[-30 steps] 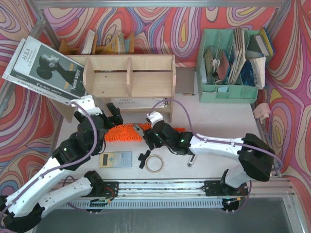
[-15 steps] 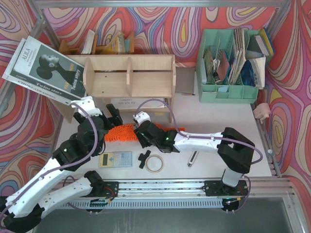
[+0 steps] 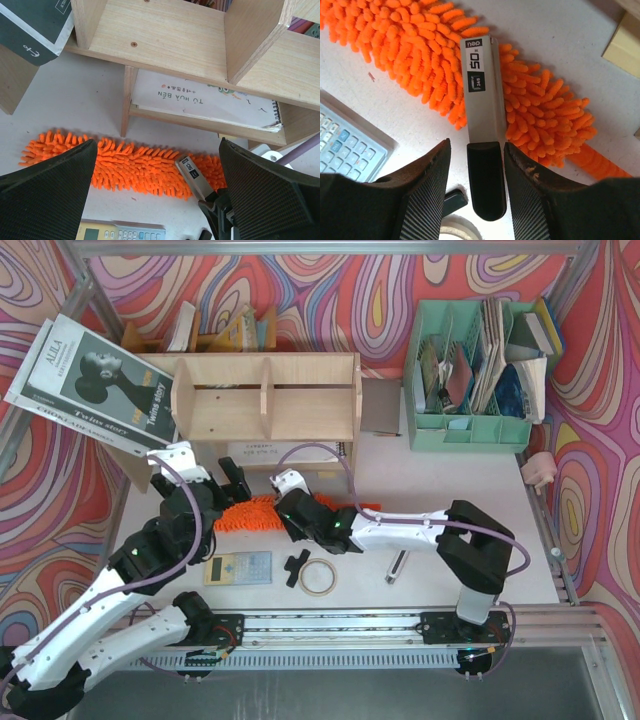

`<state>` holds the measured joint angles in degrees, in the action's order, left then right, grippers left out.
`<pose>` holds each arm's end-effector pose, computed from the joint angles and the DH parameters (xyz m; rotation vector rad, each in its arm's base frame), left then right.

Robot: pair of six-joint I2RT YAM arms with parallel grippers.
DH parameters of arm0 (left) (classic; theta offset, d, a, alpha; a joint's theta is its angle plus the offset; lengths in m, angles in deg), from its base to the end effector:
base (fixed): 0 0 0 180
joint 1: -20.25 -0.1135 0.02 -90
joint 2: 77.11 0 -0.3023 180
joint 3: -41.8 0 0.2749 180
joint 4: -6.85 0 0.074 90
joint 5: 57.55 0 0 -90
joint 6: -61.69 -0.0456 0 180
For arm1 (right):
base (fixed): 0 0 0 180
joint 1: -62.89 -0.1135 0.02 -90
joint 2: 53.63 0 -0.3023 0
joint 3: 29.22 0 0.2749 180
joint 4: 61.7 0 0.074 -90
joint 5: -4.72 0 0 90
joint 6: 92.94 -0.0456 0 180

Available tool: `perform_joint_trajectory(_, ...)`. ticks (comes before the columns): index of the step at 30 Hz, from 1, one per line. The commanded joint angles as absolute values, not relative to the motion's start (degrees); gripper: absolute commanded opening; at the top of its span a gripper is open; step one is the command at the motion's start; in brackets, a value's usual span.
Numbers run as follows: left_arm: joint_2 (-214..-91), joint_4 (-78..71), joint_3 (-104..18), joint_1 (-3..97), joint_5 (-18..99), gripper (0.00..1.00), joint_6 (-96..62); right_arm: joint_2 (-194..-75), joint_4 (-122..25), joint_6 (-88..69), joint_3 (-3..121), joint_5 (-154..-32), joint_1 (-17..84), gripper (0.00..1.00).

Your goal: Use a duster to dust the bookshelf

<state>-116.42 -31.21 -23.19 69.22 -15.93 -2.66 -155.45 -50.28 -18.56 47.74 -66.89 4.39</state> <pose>0.1148 -0.0800 0.4018 -0.2452 1.7006 -0.2104 0.2348 0.3556 0.2244 -0.6321 2.0998 0.3847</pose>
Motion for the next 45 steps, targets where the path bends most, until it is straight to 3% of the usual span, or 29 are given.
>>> perform_joint_trajectory(1, -115.8, -30.3, -21.9, 69.0, -17.4, 0.98, -3.4, -157.9, -47.2, -18.0, 49.1, -65.1, 4.0, 0.48)
perform_joint_trajectory(16, -115.2, -30.5, -21.3, 69.0, -17.6, 0.98, -3.0, -160.9, -47.6, -18.1, 49.8, -64.1, 4.0, 0.48)
perform_joint_trajectory(45, -116.0, -30.9, -22.7, 69.0, -17.2, 0.98, -2.9, -153.0, -47.6, -15.4, 46.8, -60.5, 4.0, 0.23)
